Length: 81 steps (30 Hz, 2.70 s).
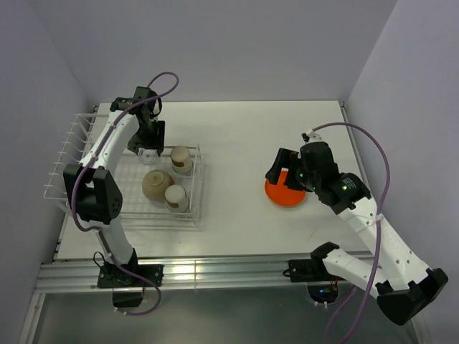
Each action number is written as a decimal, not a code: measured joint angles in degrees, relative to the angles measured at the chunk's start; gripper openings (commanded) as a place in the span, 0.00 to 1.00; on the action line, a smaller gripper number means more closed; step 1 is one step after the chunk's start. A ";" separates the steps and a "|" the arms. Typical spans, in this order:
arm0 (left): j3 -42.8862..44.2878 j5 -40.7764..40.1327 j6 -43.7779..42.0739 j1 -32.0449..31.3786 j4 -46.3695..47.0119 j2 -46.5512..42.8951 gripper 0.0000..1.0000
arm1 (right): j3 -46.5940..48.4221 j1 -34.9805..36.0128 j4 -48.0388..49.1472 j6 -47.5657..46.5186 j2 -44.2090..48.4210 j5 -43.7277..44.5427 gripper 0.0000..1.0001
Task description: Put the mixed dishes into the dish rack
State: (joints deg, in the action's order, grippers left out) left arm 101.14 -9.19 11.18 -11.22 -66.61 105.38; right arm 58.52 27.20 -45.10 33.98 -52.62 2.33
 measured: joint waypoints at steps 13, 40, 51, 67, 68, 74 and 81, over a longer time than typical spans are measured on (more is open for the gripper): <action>-5.22 2.75 0.74 0.33 2.29 -2.78 0.00 | -0.59 -0.11 0.04 0.52 1.38 -1.55 1.00; -9.27 5.53 2.23 0.59 4.17 -2.71 0.41 | -2.05 -0.13 0.07 0.17 3.13 -1.88 1.00; -9.31 2.84 3.72 0.70 5.35 -2.89 0.95 | -5.51 -0.22 0.85 0.50 0.98 1.64 1.00; -15.13 2.47 6.62 -0.28 9.29 -17.57 0.99 | -19.34 -10.93 3.63 7.91 -1.75 5.86 0.90; -15.58 3.06 6.75 -0.72 9.49 -19.32 0.99 | -20.83 -12.13 4.28 8.46 -1.75 5.05 0.89; -19.19 10.03 8.72 -4.50 13.79 -31.56 0.99 | -27.80 -16.76 8.59 10.60 -1.86 0.74 0.82; -23.69 18.95 11.61 -6.86 19.06 -44.72 0.99 | -29.66 -19.30 14.78 12.57 -1.92 -3.65 0.76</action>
State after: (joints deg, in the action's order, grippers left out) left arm 77.45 9.76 22.79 -18.09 -47.55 60.66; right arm 28.86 7.90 -30.33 46.54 -54.54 -1.32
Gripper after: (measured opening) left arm 0.992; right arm 0.791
